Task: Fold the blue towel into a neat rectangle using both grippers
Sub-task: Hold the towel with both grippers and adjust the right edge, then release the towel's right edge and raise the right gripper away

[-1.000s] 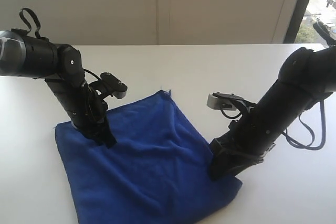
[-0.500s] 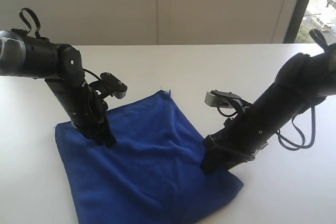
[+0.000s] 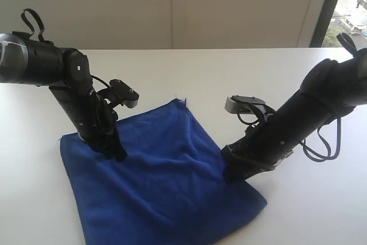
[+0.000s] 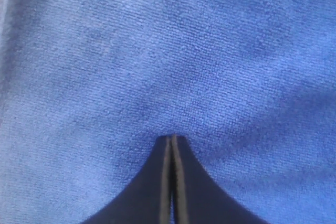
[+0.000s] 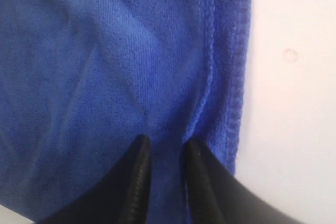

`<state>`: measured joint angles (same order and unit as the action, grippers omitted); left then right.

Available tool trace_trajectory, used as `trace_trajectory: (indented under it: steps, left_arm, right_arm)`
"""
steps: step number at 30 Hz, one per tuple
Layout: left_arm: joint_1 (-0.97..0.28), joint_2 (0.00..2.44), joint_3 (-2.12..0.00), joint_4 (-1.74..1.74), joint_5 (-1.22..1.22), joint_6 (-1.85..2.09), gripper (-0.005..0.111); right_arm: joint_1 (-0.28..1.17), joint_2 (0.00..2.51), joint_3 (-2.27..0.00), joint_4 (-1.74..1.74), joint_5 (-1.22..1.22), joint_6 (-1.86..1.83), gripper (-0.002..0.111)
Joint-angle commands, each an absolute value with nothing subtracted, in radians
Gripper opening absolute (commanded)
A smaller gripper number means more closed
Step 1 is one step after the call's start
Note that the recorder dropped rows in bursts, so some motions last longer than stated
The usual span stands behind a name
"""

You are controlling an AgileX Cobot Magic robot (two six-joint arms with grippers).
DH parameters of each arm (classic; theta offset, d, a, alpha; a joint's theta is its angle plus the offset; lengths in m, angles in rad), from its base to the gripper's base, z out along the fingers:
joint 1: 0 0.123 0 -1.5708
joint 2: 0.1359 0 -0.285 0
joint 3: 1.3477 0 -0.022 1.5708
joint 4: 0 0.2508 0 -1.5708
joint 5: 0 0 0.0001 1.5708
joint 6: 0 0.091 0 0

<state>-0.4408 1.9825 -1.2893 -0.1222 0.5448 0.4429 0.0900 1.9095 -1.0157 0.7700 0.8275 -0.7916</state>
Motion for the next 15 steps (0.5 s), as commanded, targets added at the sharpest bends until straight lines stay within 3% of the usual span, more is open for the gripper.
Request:
trace_trajectory:
  steps: [1, 4, 7, 12, 15]
  left_arm:
    - [-0.441, 2.025, -1.279, -0.110, 0.514, 0.444, 0.000]
    - [-0.441, 2.023, -1.283, -0.125, 0.506, 0.441, 0.000]
    - [-0.441, 1.996, -1.324, -0.152, 0.514, 0.441, 0.003]
    - [-0.441, 1.935, -1.362, -0.152, 0.497, 0.441, 0.041]
    - [-0.441, 1.930, -1.362, -0.152, 0.494, 0.441, 0.048]
  right_arm:
    - [0.086, 1.916, -1.016, 0.774, 0.814, -0.805, 0.010]
    - [0.086, 1.928, -1.016, 0.774, 0.797, -0.801, 0.000]
    - [0.086, 1.913, -1.016, 0.750, 0.761, -0.781, 0.000]
    - [0.086, 1.882, -1.016, 0.742, 0.737, -0.743, 0.000]
    - [0.086, 1.853, -1.016, 0.730, 0.711, -0.741, 0.000]
